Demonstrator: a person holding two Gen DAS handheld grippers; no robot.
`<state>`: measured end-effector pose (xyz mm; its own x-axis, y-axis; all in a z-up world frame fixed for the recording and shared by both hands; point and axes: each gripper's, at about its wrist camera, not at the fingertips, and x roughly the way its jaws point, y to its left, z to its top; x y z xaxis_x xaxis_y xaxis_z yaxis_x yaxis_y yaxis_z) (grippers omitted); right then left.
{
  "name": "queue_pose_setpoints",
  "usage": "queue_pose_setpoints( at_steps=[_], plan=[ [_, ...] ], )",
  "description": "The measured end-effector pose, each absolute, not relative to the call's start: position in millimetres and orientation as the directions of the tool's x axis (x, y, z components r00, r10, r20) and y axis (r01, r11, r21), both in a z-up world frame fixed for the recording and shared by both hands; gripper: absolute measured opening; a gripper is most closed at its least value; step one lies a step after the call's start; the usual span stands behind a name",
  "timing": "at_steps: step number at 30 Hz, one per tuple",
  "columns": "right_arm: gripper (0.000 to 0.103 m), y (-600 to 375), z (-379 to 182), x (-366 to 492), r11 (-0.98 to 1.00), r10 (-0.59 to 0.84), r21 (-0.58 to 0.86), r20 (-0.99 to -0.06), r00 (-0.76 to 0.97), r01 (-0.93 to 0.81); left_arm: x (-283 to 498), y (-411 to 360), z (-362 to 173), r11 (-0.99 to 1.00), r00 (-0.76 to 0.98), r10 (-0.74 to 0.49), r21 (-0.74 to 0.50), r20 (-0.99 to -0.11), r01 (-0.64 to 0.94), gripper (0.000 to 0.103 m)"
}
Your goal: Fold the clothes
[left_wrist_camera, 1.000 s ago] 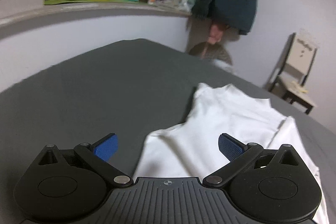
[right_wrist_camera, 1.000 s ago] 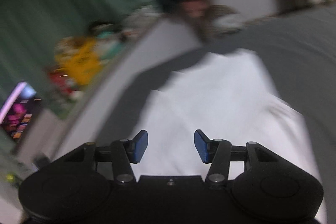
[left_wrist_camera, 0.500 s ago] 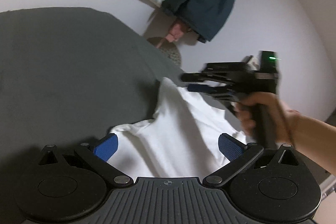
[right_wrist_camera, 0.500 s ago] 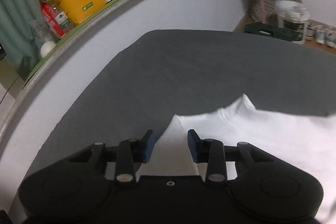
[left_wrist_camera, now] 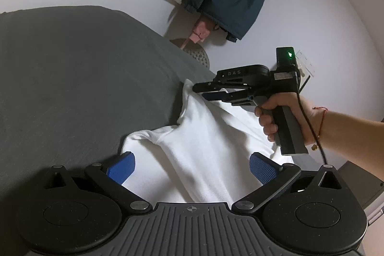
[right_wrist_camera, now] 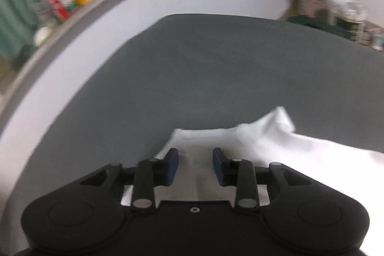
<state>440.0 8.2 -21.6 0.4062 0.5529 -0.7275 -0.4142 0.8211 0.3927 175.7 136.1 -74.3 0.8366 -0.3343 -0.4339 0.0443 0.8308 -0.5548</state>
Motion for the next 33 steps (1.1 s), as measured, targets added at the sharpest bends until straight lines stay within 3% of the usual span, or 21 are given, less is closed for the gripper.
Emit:
queue_pose_setpoints(
  at_steps=[4, 14, 16, 19, 21, 27, 33],
  plan=[
    [0.009, 11, -24, 443, 0.791, 0.594, 0.431, -0.710, 0.378, -0.434, 178, 133, -75, 0.843, 0.838, -0.326, -0.536, -0.438, 0.048, 0.103],
    [0.007, 43, -27, 459, 0.844, 0.524, 0.361, -0.710, 0.471, -0.397, 162, 106, -70, 0.939, 0.852, -0.186, -0.344, -0.489, 0.008, 0.103],
    [0.008, 39, -30, 458, 0.847, 0.523, 0.374, -0.710, 0.472, -0.377, 160, 107, -69, 0.935, 0.854, -0.191, -0.355, -0.484, 0.008, 0.103],
    [0.017, 31, -21, 456, 0.847, 0.525, 0.392, -0.723, 0.449, -0.359, 159, 118, -68, 0.913, 0.858, -0.218, -0.408, -0.465, 0.011, 0.103],
    [0.033, 18, -4, 440, 0.846, 0.523, 0.371, -0.717, 0.460, -0.383, 160, 122, -67, 0.906, 0.856, -0.229, -0.423, -0.464, 0.013, 0.103],
    [0.045, -67, 50, 334, 0.837, 0.542, 0.383, -0.671, 0.505, -0.390, 158, 128, -59, 0.897, 0.858, -0.213, -0.442, -0.468, -0.019, 0.103],
    [0.050, -144, 53, 158, 0.952, 0.304, 0.270, -0.808, 0.504, -0.143, 151, 136, -39, 0.854, 0.854, -0.311, -0.518, -0.417, 0.058, 0.103]
  ],
)
